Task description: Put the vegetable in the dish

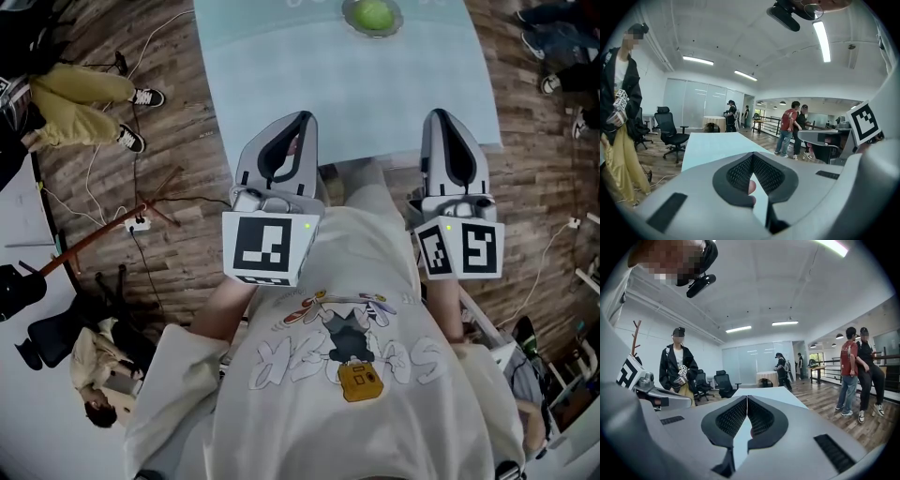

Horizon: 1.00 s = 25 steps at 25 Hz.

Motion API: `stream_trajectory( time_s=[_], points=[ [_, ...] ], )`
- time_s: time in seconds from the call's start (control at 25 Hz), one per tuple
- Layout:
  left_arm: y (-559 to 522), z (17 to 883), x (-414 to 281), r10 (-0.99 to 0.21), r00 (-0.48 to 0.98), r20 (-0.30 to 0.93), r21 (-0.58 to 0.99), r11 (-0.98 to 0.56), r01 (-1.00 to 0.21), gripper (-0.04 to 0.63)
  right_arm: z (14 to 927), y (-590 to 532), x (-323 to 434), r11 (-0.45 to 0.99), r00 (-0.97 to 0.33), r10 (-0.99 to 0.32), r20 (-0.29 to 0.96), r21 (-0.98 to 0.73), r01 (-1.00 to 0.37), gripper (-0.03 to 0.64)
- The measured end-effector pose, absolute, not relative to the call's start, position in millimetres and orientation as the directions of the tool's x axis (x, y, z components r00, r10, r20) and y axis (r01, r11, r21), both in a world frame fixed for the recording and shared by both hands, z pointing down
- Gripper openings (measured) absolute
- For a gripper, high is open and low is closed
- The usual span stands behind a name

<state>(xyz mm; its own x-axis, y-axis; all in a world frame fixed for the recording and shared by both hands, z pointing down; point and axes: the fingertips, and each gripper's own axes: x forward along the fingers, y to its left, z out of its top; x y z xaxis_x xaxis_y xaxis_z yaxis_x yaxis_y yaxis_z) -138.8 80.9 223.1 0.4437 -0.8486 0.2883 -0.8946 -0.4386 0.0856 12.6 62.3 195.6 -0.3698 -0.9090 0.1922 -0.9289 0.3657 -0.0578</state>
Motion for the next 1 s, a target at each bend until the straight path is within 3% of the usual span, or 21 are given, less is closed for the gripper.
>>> stream_trajectory(
  time_s=[1.0],
  points=[
    [116, 206, -68, -0.88, 0.394, 0.264, 0.09, -0.384, -0.919, 0.006, 180, 111, 56, 0.442, -0.44, -0.88, 0.176, -0.031, -0.896, 0.023]
  ],
)
